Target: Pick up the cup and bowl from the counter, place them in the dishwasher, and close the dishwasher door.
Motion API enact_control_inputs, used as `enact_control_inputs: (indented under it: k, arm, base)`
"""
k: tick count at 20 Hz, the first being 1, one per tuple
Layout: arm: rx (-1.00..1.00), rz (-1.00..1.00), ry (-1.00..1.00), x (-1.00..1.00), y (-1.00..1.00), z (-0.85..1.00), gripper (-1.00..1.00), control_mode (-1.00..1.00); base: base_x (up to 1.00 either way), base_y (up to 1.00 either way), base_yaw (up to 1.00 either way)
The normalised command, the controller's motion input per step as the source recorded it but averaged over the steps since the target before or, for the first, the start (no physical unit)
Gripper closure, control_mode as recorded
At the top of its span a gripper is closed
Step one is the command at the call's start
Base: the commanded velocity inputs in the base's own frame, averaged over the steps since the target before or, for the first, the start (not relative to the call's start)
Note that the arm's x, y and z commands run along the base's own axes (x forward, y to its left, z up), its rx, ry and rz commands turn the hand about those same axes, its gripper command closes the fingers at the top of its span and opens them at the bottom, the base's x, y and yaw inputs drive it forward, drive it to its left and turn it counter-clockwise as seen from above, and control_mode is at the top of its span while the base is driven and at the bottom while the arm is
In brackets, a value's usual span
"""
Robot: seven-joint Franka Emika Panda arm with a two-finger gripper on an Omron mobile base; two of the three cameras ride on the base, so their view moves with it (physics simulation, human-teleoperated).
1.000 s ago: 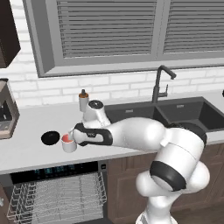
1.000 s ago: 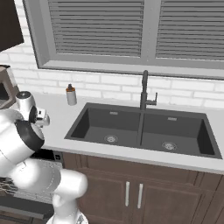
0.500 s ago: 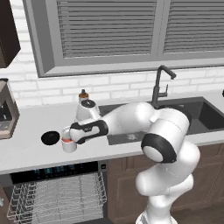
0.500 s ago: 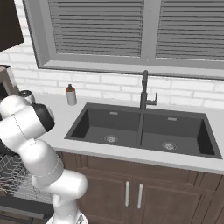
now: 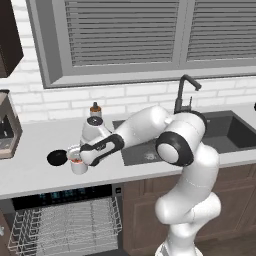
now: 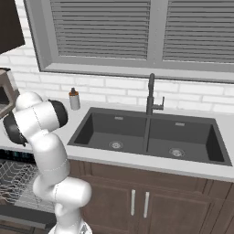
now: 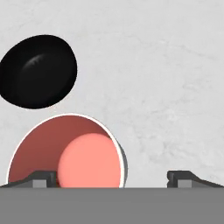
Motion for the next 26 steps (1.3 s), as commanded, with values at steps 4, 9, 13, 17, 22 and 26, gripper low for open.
enact_control_inputs:
  k: [4,9,13,17,22,26]
  arm:
    - [0.00,0.00,0.00,0.01,0.06,-0.26,-1.00,-1.00]
    - [0.00,0.00,0.04,0.00,0.01,-0.37,1.00,-1.00]
    - [0.00,0.00,0.04,-0.06,-0.32,-0.33,1.00,-1.00]
    - [0.00,0.00,0.03,-0.37,-0.42,-0.23,1.00,-1.00]
    - [0.00,0.00,0.03,-0.90,-0.43,-0.05,1.00,-1.00]
    - [0.00,-0.04,0.08,-1.00,-0.26,0.00,1.00,-1.00]
  base:
    - [0.00,0.00,0.00]
    - [0.00,0.00,0.00]
    - [0.00,0.00,0.00]
    - [0.00,0.00,0.00]
    - [0.00,0.00,0.00]
    - [0.00,0.00,0.00]
